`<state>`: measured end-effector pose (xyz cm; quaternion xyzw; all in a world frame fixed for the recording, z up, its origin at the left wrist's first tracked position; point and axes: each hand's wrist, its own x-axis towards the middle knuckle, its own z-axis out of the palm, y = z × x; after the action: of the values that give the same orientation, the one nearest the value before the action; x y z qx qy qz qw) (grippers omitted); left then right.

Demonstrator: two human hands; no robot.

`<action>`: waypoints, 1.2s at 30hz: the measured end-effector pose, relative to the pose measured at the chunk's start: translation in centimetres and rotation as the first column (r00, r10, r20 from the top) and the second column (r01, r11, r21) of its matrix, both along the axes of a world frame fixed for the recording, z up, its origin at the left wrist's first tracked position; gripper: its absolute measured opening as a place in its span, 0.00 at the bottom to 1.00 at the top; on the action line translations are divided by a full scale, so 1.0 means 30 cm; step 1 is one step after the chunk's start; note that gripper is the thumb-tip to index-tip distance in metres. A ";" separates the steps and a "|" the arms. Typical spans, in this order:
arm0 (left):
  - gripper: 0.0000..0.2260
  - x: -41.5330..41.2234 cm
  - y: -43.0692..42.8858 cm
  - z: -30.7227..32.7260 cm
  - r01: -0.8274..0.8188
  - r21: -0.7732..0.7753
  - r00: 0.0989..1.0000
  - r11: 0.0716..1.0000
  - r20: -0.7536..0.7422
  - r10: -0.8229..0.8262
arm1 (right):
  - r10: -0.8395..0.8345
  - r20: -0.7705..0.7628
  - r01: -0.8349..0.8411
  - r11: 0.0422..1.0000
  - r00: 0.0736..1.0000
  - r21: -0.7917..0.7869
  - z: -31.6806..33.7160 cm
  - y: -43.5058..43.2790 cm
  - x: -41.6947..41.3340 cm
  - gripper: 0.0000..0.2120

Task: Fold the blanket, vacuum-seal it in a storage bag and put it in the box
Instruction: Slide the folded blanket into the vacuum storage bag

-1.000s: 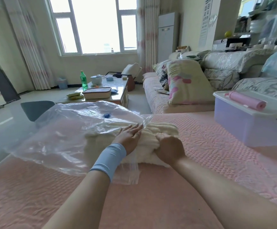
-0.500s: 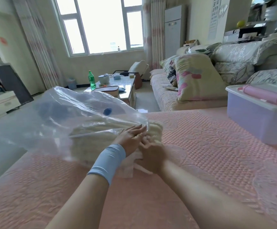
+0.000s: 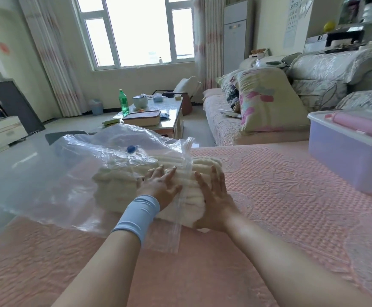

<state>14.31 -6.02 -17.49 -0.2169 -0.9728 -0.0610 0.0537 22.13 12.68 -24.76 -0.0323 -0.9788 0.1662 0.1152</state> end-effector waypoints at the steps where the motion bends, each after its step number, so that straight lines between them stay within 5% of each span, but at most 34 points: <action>1: 0.33 0.002 0.005 -0.011 0.003 0.004 1.000 1.000 0.008 -0.003 | 0.000 0.016 0.001 0.999 1.000 -0.049 -0.009 -0.001 -0.011 0.69; 5: 0.44 0.031 0.025 -0.058 0.047 -0.047 0.997 0.998 0.058 -0.044 | -0.067 -0.077 0.045 0.964 0.995 -0.264 -0.022 -0.019 -0.060 0.45; 8: 0.37 0.037 0.021 -0.058 0.052 -0.021 0.998 0.998 0.033 -0.052 | -0.193 -0.299 0.050 0.903 0.935 -0.427 -0.002 -0.046 -0.066 0.17; 12: 0.28 0.056 0.021 0.008 0.095 0.244 0.995 0.965 -0.012 -0.095 | -0.292 -0.493 0.056 0.898 0.819 -0.437 0.093 -0.068 -0.043 0.05; 19: 0.29 0.184 0.080 0.203 0.296 0.580 0.955 0.759 -0.156 -0.254 | -0.330 -0.741 0.076 0.932 0.585 -0.355 0.310 -0.087 0.009 0.08; 22: 0.28 0.223 0.107 0.198 0.347 0.505 0.937 0.790 -0.162 -0.308 | -0.248 -0.642 0.012 0.937 0.726 -0.348 0.231 -0.149 0.011 0.13; 25: 0.25 0.199 0.092 0.117 0.287 0.190 0.958 0.939 -0.061 -0.281 | -0.107 -0.226 0.036 0.954 0.968 -0.298 0.091 -0.137 0.005 0.24; 27: 0.24 0.160 0.062 0.074 0.232 0.077 0.970 0.970 0.058 -0.236 | 0.006 -0.059 -0.011 0.996 0.998 -0.090 0.046 -0.092 -0.002 0.33; 29: 0.26 0.122 0.034 0.051 0.218 0.090 0.959 0.972 0.163 -0.230 | 0.024 0.025 -0.022 0.996 0.999 -0.090 0.061 -0.059 -0.006 0.37; 33: 0.25 0.063 0.019 0.023 0.158 0.142 0.970 0.977 0.160 -0.180 | -0.065 -0.196 -0.032 0.890 0.979 -0.456 0.138 -0.006 0.009 0.24; 36: 0.29 0.048 0.020 -0.008 0.149 0.046 0.976 0.988 0.155 -0.154 | -0.200 -0.378 0.127 0.969 0.904 -0.210 0.191 0.022 0.014 0.24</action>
<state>15.76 -5.42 -17.72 -0.2838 -0.9535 -0.0986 -0.0248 22.55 13.33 -19.03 -0.0907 -0.9099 0.2467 0.3210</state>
